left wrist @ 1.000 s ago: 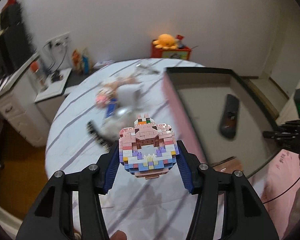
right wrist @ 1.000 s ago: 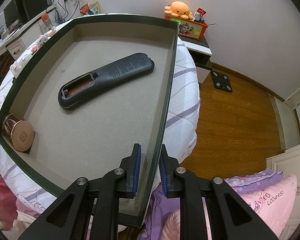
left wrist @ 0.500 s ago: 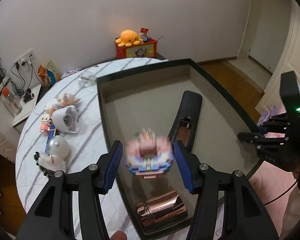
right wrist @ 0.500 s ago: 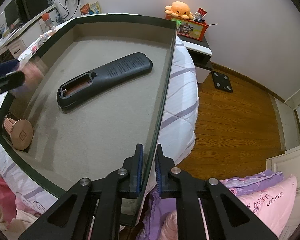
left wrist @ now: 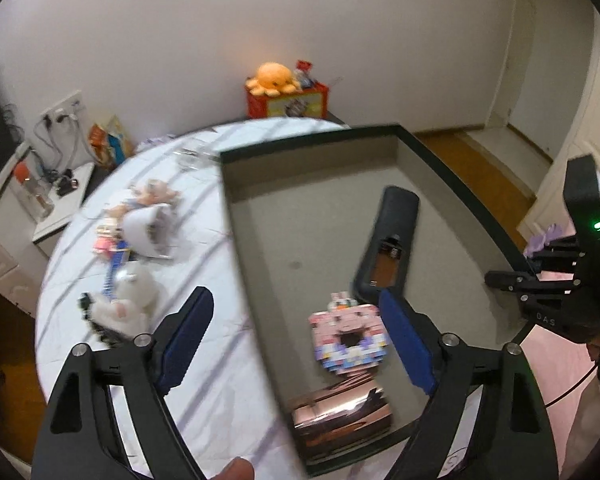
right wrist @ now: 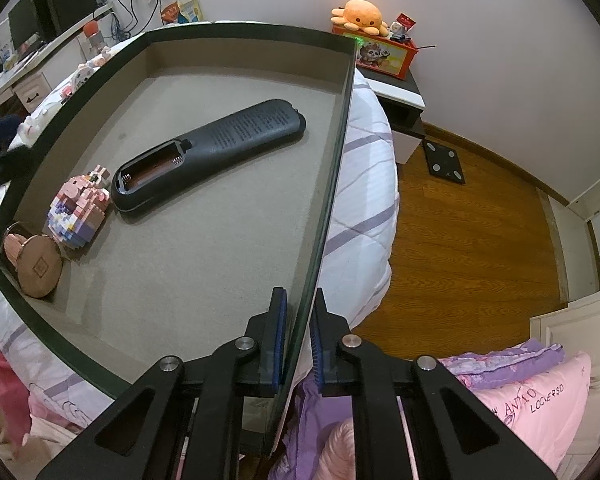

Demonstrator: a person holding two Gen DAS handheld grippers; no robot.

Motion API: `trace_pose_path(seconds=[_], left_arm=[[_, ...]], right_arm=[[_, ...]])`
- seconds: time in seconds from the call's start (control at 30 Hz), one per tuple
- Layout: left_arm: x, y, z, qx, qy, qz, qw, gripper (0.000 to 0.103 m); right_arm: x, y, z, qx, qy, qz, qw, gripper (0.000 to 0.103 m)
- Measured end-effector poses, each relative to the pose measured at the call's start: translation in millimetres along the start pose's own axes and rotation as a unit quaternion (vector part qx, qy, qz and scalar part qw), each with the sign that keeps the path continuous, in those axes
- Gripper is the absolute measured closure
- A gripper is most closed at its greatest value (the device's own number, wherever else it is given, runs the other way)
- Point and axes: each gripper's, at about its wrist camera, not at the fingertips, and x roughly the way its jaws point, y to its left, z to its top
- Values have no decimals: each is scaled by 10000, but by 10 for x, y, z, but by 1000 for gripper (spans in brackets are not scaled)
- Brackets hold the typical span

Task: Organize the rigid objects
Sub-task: 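Carry the pink block figure into the box and release it with the left gripper, then move the left gripper to the white robot toy and grasp it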

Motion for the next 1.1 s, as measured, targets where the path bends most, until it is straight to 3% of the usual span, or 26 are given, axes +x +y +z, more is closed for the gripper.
trace_pose_path(seconds=[0.2, 0.43, 0.93, 1.0, 1.1], left_arm=[[-178, 546, -186, -387, -92, 464, 9981, 8], [-93, 1212, -403, -896, 0, 868, 9922, 7], [470, 1363, -251, -799, 285, 769, 9934, 6], [519, 1347, -226, -755, 301, 786, 9936, 10], [586, 1321, -211, -707, 412, 711, 9941, 24]], right_arm=[[11, 23, -9, 3, 36, -48, 10000, 92], [10, 61, -9, 4, 80, -116, 9999, 92], [27, 39, 51, 75, 129, -125, 9998, 92], [39, 33, 59, 101, 140, -84, 9998, 92], [40, 19, 83, 144, 117, -57, 9998, 92]])
